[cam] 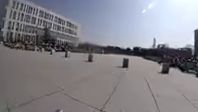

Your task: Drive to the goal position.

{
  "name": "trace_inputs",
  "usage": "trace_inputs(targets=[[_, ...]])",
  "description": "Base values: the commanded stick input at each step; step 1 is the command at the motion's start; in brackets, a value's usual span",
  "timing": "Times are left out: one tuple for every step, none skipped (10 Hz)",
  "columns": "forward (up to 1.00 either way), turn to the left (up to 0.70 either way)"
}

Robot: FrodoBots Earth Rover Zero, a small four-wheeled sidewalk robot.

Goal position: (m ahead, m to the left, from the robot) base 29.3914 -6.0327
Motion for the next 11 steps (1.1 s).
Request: trace_inputs(targets=[[0.7,-0.18],[0.7,0.0],[0.7,0.0],[0.7,0.0],[0.7,0.0],[0.7,0.0],[0.7,0.0],[0.7,0.0],[0.7,0.0],[0.7,0.0],[0.7,0.0]])
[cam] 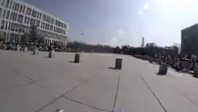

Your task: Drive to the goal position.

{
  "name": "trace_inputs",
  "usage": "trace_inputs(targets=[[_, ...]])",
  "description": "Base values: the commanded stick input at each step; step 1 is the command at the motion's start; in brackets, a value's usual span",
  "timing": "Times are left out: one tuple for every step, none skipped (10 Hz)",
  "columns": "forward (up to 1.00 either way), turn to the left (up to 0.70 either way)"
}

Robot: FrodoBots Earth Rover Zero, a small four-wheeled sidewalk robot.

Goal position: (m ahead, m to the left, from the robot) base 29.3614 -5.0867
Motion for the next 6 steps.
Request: trace_inputs(targets=[[0.7,0.0],[0.7,0.0],[0.7,0.0],[0.7,0.0],[0.7,0.0],[0.7,0.0]])
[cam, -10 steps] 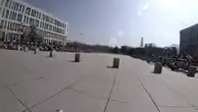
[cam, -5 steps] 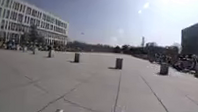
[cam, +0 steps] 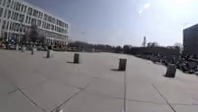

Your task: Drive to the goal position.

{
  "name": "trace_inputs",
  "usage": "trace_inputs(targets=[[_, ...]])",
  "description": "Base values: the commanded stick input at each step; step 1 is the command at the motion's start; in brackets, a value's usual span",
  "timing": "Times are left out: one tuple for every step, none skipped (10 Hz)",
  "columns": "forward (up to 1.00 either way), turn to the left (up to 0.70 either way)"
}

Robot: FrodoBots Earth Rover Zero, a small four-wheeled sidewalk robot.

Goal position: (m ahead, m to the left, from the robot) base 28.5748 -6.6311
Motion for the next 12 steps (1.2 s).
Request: trace_inputs(targets=[[0.7,0.0],[0.7,0.0],[0.7,0.0],[0.7,0.0],[0.7,0.0],[0.7,0.0],[0.7,-0.02],[0.7,-0.25],[0.7,-0.35],[0.7,-0.24],[0.7,-0.1],[0.7,-0.1]])
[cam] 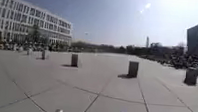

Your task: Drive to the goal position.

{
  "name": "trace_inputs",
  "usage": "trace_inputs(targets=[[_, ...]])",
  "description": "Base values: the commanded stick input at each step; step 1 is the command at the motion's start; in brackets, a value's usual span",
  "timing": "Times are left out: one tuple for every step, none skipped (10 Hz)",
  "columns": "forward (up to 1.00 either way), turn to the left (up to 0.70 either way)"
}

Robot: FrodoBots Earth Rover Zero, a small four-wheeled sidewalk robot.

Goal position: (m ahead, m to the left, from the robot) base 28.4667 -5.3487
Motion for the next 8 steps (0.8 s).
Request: trace_inputs(targets=[[0.7,-0.09],[0.7,-0.05],[0.7,-0.02],[0.7,0.0],[0.7,-0.01],[0.7,-0.02],[0.7,-0.02],[0.7,0.0]])
